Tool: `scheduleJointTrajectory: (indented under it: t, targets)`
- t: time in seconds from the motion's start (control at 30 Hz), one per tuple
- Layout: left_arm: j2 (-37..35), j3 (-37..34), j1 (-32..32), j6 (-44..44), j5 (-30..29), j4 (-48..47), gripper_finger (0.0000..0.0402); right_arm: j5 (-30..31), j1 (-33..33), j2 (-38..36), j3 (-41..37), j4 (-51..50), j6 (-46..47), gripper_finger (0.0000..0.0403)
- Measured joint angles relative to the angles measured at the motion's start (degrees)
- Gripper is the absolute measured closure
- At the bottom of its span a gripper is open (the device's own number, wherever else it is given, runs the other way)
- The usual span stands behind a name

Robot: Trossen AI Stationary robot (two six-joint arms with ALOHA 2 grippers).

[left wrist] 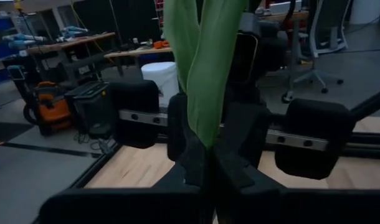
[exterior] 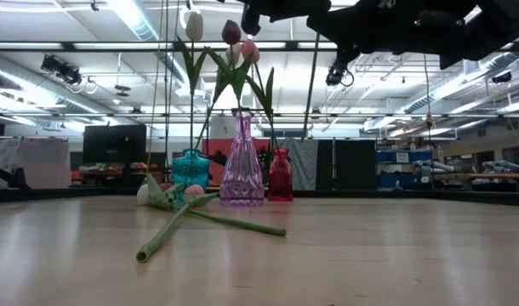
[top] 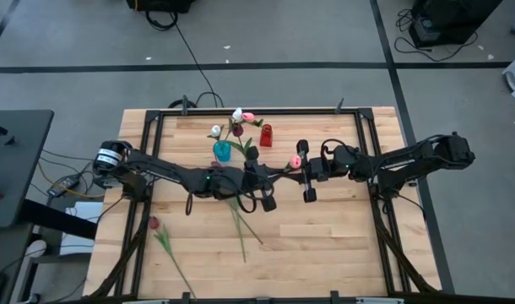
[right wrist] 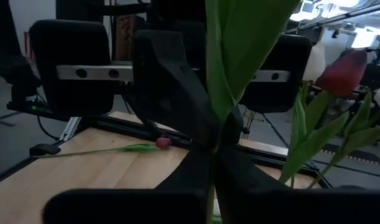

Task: Sort flowers into vase by color
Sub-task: Put the left pink flower into the red vase

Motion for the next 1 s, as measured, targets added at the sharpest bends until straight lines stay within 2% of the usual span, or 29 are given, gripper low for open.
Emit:
scheduleJointTrajectory:
  t: [0.13,0.27,0.47,0.57,0.67,0.8,1.0]
  targets:
    - [-0.16,0.00,-0.23,1.37,-3.02,-0.73,0.0368,1.61,-0.34,0.00,0.00,-0.54,0.02,0.0385]
    - [-1.74,0.02,-0.88,2.60,-6.67,-4.46,0.0322,1.89,-1.23,-0.44,0.00,-1.45,0.00,0.0390]
    - [-6.01,0.00,-3.47,-0.36,-9.79,-18.66,0.0263,1.89,-3.21,-3.05,-0.02,-4.69,-0.01,0.0390]
    - [-8.28,0.07,-5.91,-1.88,-9.37,-24.53,0.0259,1.94,-4.92,-3.25,-0.02,-4.67,-0.56,0.0387]
    - [-8.98,-0.86,-8.58,-2.11,-8.99,-27.98,0.0258,3.70,-7.22,-0.95,-0.02,0.41,-2.11,0.0387]
    - [-9.79,-3.61,-11.43,-2.02,-9.75,-28.22,0.0260,4.69,-11.79,4.07,1.67,7.90,-4.34,0.0387]
    - [-15.09,-11.46,-12.58,-7.49,-10.23,-28.19,0.0277,1.75,-18.71,10.73,9.15,6.17,-4.94,0.0387]
